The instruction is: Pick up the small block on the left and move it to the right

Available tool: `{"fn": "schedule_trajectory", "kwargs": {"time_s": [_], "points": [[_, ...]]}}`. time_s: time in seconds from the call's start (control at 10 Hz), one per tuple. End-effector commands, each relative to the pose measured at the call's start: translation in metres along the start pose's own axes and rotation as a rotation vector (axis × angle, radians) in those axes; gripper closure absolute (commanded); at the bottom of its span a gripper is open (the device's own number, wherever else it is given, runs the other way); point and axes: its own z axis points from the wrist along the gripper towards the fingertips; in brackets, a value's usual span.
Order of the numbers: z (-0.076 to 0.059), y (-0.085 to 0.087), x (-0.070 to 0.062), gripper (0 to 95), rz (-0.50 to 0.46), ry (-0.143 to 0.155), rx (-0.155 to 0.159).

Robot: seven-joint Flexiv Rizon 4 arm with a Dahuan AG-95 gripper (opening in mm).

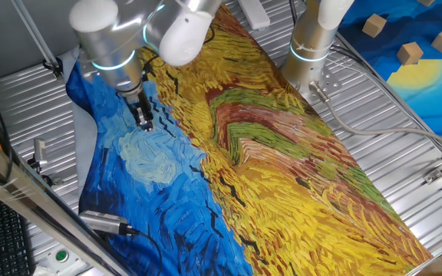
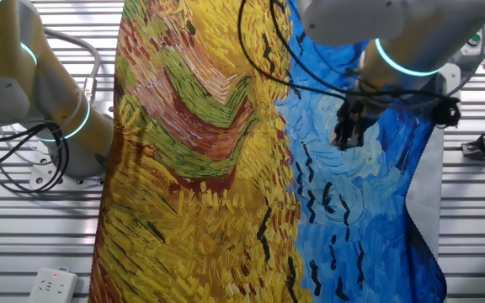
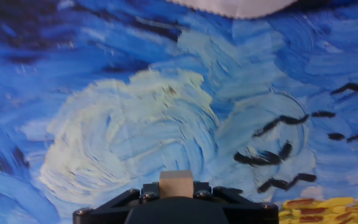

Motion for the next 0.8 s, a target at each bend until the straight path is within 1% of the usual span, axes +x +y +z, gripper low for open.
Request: {"fn": "schedule_trajectory", "kwargs": {"time_s": [0.1,0.8], "points": [[0.000,0.003,-0.003,95.0,0.002,-0.002,0.000],[0.002,0.023,-0.020,95.0,0.023,-0.003,0.004]]}}
